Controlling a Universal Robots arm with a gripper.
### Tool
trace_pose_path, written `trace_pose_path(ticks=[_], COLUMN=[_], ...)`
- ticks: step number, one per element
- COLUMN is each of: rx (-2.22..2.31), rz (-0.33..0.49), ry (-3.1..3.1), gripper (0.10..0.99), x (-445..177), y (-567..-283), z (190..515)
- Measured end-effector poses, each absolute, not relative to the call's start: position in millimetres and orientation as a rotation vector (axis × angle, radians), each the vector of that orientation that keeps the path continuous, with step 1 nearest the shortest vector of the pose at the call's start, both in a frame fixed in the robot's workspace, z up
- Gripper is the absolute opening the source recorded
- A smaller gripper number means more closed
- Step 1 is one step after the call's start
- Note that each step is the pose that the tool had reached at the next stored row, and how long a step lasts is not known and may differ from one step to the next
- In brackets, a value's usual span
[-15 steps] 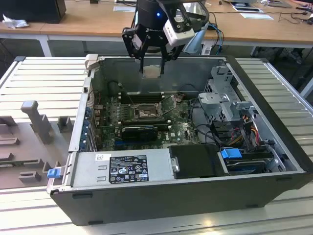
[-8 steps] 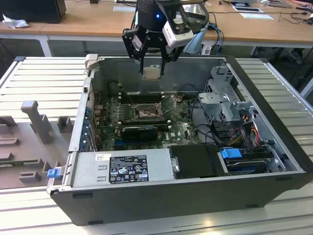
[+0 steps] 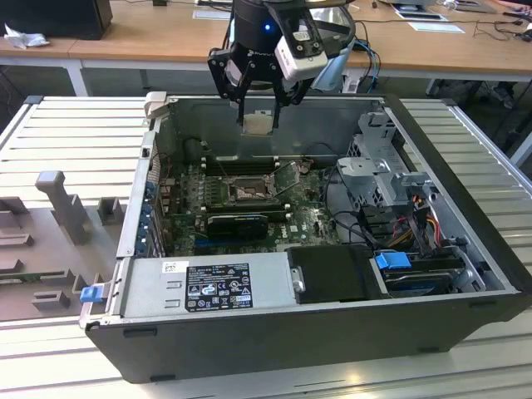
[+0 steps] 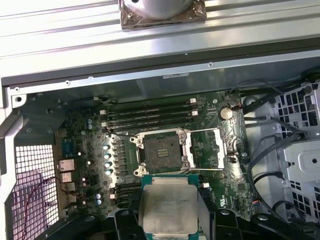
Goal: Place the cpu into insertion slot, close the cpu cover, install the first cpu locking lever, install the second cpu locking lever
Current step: 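Place the cpu into insertion slot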
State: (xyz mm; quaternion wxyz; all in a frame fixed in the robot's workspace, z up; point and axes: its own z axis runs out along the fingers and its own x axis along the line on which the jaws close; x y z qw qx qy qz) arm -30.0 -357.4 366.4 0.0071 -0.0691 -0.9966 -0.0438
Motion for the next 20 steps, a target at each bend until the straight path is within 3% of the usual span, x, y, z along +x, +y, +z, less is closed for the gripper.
trace_pose_path(ticks=[20], rx=[-0.269], rz=[-0.138], ry=[-3.114], gripper=[0.529], x=[-30.0], y=[-357.4], z=[366.3])
